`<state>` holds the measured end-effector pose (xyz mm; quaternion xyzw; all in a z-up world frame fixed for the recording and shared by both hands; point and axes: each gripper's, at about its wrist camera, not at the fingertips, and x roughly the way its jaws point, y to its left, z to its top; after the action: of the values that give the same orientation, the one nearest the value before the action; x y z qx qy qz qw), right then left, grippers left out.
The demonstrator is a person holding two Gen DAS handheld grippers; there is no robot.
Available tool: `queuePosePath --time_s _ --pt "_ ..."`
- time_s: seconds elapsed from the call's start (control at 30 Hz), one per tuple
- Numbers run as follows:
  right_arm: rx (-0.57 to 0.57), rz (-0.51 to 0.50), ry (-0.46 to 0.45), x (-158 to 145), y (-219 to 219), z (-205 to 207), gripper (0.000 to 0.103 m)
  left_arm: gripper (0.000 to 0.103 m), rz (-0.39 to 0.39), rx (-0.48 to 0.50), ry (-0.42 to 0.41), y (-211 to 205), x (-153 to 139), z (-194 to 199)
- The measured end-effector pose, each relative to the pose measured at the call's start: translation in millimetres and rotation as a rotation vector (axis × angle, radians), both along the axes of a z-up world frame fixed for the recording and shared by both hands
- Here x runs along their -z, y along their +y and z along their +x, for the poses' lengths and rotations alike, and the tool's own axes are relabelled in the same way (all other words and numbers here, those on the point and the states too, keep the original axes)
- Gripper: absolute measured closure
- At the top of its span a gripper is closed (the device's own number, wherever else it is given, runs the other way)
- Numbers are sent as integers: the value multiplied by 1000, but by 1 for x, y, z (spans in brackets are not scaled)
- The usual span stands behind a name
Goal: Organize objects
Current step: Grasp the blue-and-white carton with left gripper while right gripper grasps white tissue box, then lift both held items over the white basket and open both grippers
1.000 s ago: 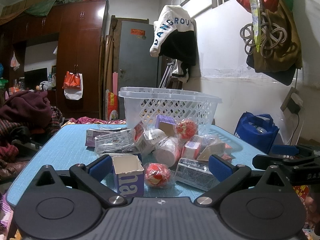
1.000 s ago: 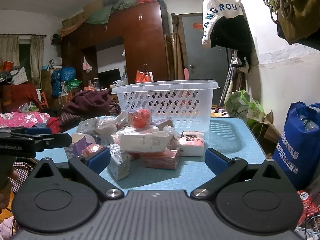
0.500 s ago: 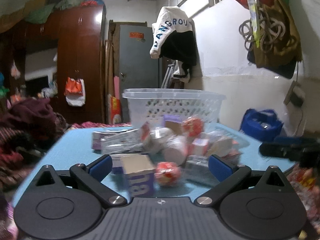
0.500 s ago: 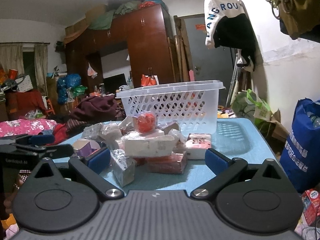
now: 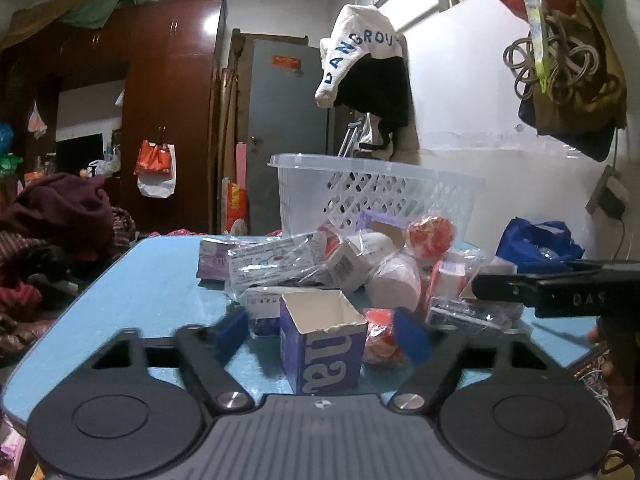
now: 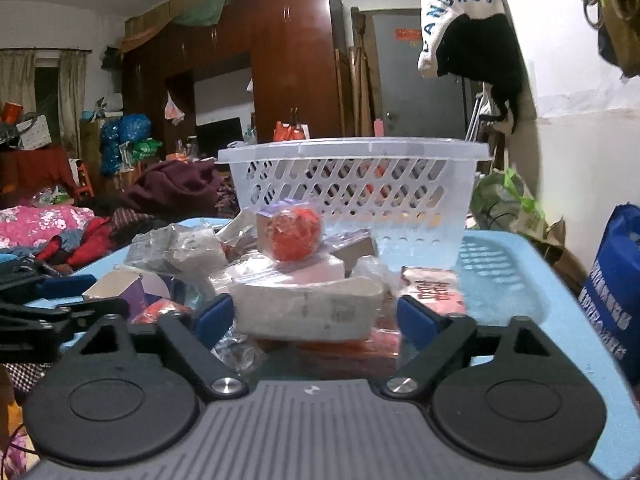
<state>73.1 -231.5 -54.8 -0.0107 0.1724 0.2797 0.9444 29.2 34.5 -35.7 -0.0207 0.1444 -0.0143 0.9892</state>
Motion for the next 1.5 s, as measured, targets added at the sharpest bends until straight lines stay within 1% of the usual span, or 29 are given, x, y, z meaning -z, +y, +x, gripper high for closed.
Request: queuePosePath --time_s 0.03,0.07,0.23,0.33,0.4,0.47,0.57,0.63,0.7,0.77,0.87,0.9,0.93,0.97,1.0,1.07,1.13,1.17,1.23,1.27,1.3,1.33,1.37,1.4,1.47,1.5 --pt "-3 -6 8 1 0 1 25 43 -2 1 6 0 1 3" --pt "-9 -9 13 2 0 1 25 51 -1 7 12 0 3 6" --pt "-19 17 12 -1 -9 -2 26 55 36 10 -10 -5 4 5" --pt "-17 42 -7 -6 -16 -8 26 57 18 26 -30 -2 3 0" --pt "-15 55 -26 -12 -22 -14 26 57 25 34 -54 -2 -1 -6" --pt "-8 68 -42 -18 -27 -18 26 57 30 36 -80 -2 -6 -12" --pt "-14 102 -55 -30 -35 -17 26 57 12 44 -109 0 -17 -15" --pt "-11 101 -79 -41 -35 -13 26 57 1 49 -130 2 -29 -14" --pt "-8 90 -112 -59 -34 -6 26 57 -19 57 -153 6 -47 -8" --pt "-13 86 -133 -83 -29 10 26 57 -47 64 -185 11 -72 3" --pt "24 31 -148 -115 -15 46 26 57 -94 84 -204 17 -117 39" --pt "38 6 -135 -125 -8 64 26 57 -98 87 -191 17 -134 59" --pt "43 -16 -102 -131 -2 82 26 57 -113 90 -161 17 -144 79" --pt "33 -26 -53 -137 5 104 26 57 -138 98 -122 18 -154 103" --pt "24 -35 -8 -140 10 123 26 57 -147 106 -79 17 -160 125" --pt "34 -85 69 -141 24 158 26 57 -164 95 14 16 -163 172" --pt "42 -165 125 -133 38 181 26 57 -177 80 126 16 -155 215" --pt "39 -192 150 -126 45 190 25 57 -198 79 166 17 -148 230" --pt "42 -220 163 -117 51 196 25 56 -231 83 217 20 -136 250" --pt "50 -228 155 -114 52 196 22 54 -247 89 233 21 -130 256" --pt "58 -228 141 -114 53 191 18 44 -252 95 241 23 -126 258" --pt "55 -222 122 -115 50 184 7 35 -250 88 245 24 -124 258" --pt "44 -212 98 -117 47 174 0 19 -246 70 236 28 -125 252" --pt "34 -195 65 -120 41 161 0 16 -234 53 214 28 -125 244" --pt "20 -142 15 -121 21 135 0 16 -220 61 162 29 -128 219" --pt "12 -101 -4 -117 9 118 0 16 -220 71 132 32 -127 198"
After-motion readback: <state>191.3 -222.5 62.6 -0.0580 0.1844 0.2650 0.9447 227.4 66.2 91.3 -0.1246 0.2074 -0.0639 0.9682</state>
